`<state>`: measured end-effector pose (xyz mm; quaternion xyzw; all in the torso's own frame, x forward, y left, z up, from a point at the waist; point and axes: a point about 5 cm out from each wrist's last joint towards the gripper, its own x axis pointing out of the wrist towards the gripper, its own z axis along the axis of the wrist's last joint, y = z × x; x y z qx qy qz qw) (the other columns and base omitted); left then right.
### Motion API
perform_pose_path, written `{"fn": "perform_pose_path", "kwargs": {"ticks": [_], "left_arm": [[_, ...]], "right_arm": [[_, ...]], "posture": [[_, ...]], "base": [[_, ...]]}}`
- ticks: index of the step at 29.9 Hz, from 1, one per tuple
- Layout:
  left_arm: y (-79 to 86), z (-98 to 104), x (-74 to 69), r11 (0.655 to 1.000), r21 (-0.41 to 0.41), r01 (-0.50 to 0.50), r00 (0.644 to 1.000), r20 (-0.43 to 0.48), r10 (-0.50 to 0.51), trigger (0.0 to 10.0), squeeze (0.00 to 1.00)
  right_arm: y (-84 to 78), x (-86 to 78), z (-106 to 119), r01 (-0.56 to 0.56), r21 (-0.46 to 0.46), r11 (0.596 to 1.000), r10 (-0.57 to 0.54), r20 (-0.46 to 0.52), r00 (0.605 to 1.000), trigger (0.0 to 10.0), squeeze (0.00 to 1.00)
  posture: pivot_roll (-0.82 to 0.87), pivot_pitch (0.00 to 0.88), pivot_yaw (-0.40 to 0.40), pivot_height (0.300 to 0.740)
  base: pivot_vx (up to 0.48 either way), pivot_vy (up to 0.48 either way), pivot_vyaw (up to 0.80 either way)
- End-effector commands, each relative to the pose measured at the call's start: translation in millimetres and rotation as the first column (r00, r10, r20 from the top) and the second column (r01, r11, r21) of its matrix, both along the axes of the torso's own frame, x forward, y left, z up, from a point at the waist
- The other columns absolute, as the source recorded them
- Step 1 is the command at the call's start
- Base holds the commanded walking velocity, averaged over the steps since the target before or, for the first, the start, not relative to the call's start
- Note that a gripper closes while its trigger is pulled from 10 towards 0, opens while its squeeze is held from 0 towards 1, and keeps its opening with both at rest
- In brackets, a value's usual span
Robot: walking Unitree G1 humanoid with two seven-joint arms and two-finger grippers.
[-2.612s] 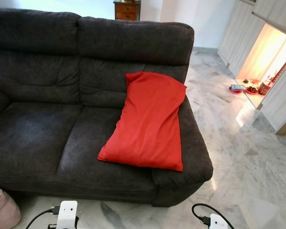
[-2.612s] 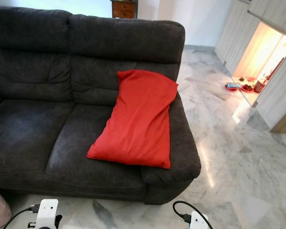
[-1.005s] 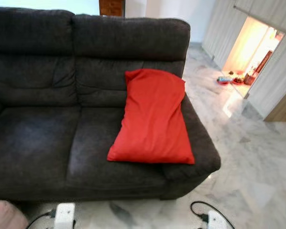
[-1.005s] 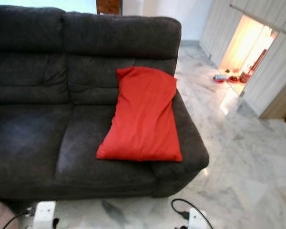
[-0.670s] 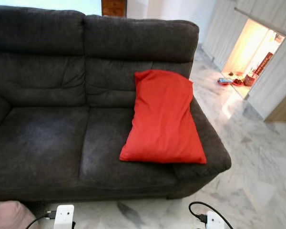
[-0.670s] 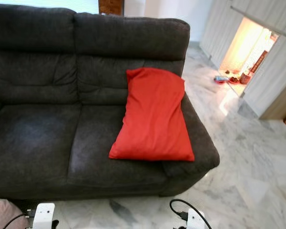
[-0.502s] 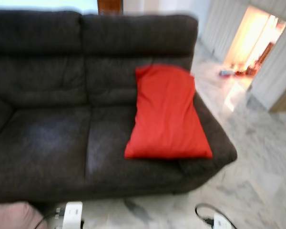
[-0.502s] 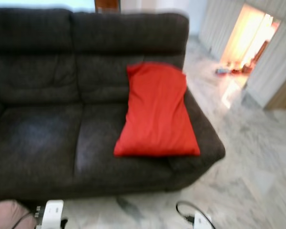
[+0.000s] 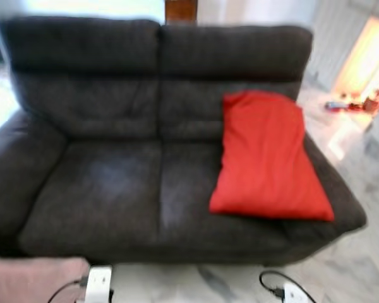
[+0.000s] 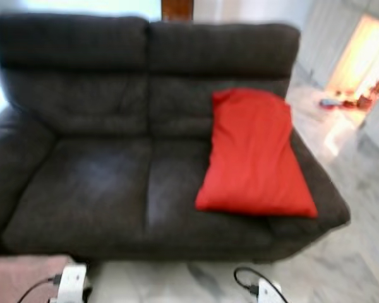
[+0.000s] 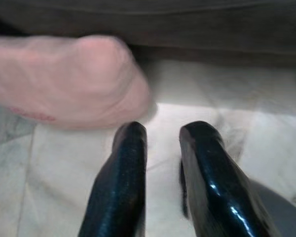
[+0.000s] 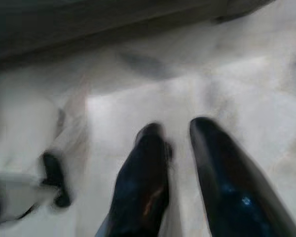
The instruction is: Move the pillow to the sofa from floor
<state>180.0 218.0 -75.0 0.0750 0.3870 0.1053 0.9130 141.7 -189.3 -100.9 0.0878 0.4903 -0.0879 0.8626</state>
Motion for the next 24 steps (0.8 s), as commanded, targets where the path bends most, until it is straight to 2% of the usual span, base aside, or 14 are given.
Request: {"fn": "perform_pose_path", "kwargs": {"ticks": [1,7,19,24], "left_arm": [[-2.9,-1.0,-0.8,1.000,-0.002,0.003,1.000,-0.004,-0.003,10.0,0.00],[-2.8,-0.2,0.4,1.000,-0.001,0.006,1.000,0.002,-0.006,10.0,0.00],[-3.9,0.7,2.2,1.000,0.000,0.012,1.000,0.009,-0.012,10.0,0.00],[-3.9,0.0,1.0,1.000,0.000,0.013,1.000,0.003,-0.013,10.0,0.00]], "right_arm": [[-4.6,2.7,1.6,0.007,-0.009,1.000,-0.007,0.008,1.000,10.0,0.00],[-4.3,3.1,1.7,-0.009,-0.012,1.000,0.009,0.008,1.000,10.0,0.00],[-3.5,4.0,2.0,-0.028,-0.008,1.000,0.028,0.011,1.000,10.0,0.00],[-3.2,3.6,1.8,-0.032,-0.004,0.999,0.032,0.008,0.999,10.0,0.00]], "posture": [[0.08,0.000,-0.091,0.740],[0.08,0.000,-0.090,0.740],[0.08,0.000,-0.091,0.740],[0.08,0.000,-0.092,0.740]], "base": [[0.000,0.379,0.00],[0.000,0.377,0.00],[0.000,0.377,0.76],[0.000,0.379,0.00]]}}
